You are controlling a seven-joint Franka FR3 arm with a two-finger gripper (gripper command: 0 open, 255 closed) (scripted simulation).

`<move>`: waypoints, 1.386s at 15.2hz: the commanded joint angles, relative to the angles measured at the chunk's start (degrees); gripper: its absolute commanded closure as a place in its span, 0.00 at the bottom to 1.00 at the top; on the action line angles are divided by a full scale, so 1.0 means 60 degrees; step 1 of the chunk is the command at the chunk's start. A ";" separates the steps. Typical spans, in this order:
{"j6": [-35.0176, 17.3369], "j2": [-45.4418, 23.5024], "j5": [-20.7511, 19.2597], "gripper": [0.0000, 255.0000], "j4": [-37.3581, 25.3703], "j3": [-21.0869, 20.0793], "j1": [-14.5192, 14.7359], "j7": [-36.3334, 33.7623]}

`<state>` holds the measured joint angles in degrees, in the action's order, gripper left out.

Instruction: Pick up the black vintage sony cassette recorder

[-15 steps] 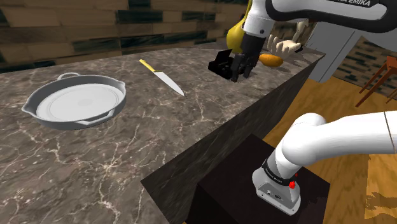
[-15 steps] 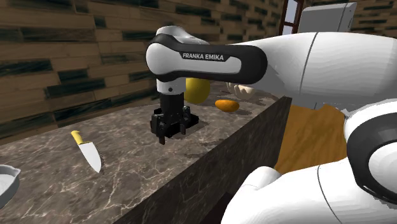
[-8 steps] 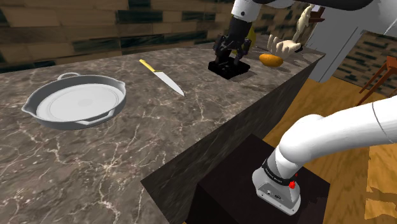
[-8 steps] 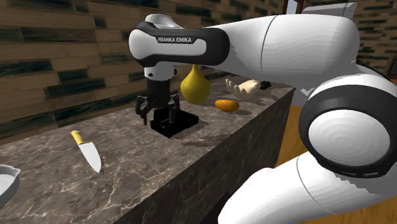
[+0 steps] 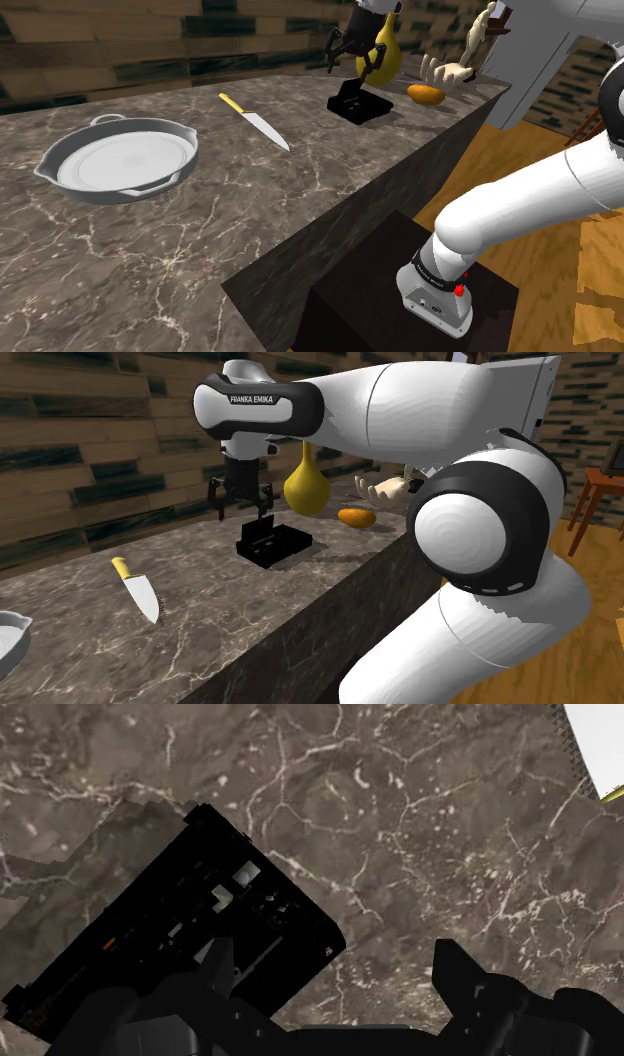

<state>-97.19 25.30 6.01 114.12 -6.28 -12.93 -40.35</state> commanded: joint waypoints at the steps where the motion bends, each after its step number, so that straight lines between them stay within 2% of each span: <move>1: -0.0238 0.0009 0.0002 0.00 0.0216 -0.0020 -0.0032 -0.0115; 7: -0.0812 0.0131 0.0030 0.00 0.0913 -0.0038 -0.0020 -0.0075; 8: -0.0805 0.0133 0.0030 1.00 0.0908 -0.0037 -0.0020 -0.0074; 17: -0.0812 0.0131 0.0030 1.00 0.0912 -0.0038 -0.0021 -0.0074; 21: -0.0310 0.0024 0.0006 1.00 0.0303 -0.0024 -0.0032 -0.0110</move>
<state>-99.82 25.65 6.07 116.98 -6.35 -13.15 -40.84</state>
